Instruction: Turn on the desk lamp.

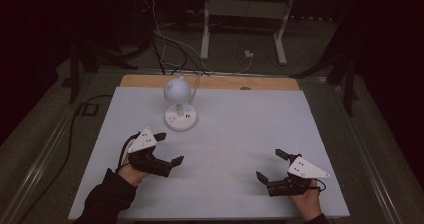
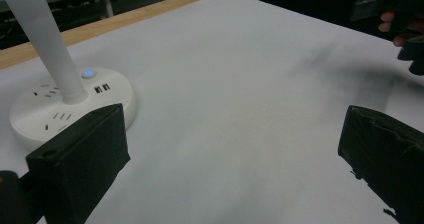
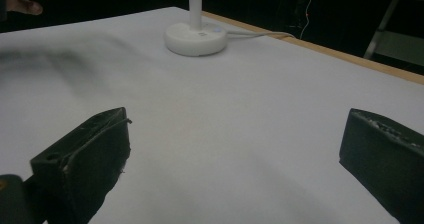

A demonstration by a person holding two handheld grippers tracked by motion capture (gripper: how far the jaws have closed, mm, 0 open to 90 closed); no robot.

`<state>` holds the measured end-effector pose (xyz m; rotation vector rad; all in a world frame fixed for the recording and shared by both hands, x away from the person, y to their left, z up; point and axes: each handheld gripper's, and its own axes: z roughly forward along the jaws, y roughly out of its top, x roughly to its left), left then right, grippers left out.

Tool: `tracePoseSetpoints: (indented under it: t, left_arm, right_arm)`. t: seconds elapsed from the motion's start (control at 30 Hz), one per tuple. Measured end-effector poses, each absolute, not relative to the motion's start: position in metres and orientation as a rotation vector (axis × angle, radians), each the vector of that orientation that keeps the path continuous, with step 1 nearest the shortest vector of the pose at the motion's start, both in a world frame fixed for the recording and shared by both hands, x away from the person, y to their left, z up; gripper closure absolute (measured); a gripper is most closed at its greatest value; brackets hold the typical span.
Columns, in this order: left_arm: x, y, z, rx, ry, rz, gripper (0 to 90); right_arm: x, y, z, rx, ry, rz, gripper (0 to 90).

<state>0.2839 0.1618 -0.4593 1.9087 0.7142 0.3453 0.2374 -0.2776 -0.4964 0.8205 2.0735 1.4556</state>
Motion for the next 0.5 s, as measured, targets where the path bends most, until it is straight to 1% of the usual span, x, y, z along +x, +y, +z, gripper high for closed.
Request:
tracePoseSetpoints:
  t: [0.33, 0.5]
  left_arm:
    - [0.297, 0.155, -0.457, 1.874, 0.797, 0.371, 0.3]
    - [0.303, 0.15, -0.457, 1.867, 0.807, 0.388, 0.3]
  right_arm:
    - [0.238, -0.278, -0.497, 0.824, 2.074, 1.46, 0.0]
    - [0.238, -0.278, -0.497, 0.825, 2.074, 1.46, 0.0]
